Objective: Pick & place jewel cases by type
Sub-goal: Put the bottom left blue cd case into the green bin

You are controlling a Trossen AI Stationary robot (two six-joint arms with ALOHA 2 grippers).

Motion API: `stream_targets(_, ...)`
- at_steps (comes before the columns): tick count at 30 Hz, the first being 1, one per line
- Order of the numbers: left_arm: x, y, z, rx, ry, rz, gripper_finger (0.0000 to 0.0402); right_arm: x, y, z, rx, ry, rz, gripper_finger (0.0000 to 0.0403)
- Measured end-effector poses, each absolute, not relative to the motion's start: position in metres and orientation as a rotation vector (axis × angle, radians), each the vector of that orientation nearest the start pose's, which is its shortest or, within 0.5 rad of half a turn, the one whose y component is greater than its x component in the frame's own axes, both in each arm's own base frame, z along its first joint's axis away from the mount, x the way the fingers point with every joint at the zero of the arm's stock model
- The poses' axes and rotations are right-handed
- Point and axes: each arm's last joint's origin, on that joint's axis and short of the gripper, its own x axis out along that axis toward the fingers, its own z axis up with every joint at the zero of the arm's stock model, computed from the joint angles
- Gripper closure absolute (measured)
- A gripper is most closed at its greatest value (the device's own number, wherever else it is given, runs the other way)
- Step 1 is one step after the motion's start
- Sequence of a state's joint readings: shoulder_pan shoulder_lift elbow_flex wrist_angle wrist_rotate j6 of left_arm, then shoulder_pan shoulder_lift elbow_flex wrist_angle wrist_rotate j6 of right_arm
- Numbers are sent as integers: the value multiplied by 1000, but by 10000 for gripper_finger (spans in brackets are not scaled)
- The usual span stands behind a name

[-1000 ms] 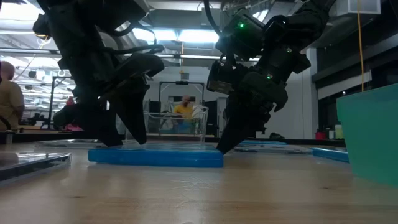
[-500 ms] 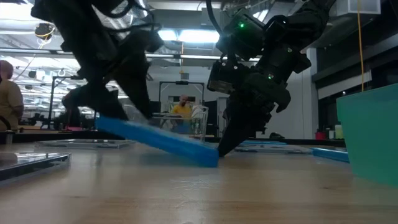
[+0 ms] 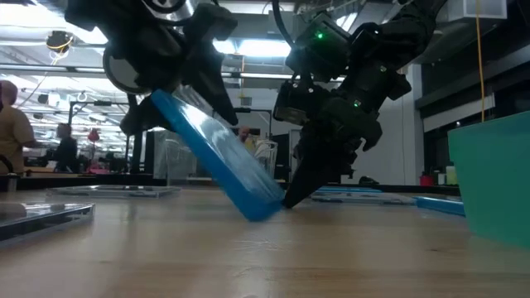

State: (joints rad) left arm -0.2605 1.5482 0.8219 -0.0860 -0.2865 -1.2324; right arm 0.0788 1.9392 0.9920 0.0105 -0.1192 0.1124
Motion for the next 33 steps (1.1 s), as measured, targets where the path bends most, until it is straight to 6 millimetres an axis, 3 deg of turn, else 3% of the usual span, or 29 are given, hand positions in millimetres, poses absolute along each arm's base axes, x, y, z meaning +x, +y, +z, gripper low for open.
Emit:
stream_targets(4, 293, -65, 178, -951, 686, 507, 248, 362, 32, 108, 137, 949, 127, 397)
stream_targets(12, 291, -64, 176, -975, 773, 464, 379, 355, 31, 117, 75, 989, 131, 393)
stream_targets(16, 288, -65, 180, -963, 791, 435, 383, 342, 22, 133, -2, 1081, 96, 395)
stream_targets(23, 269, -58, 210, -807, 748, 379, 386, 317, -2, 196, -74, 1079, 46, 389)
stream_targets(29, 246, -51, 251, -696, 604, 300, 386, 292, -19, 267, -46, 862, 23, 393)
stream_targets(33, 232, -47, 273, -676, 495, 294, 386, 278, -28, 312, 29, 703, 28, 375)
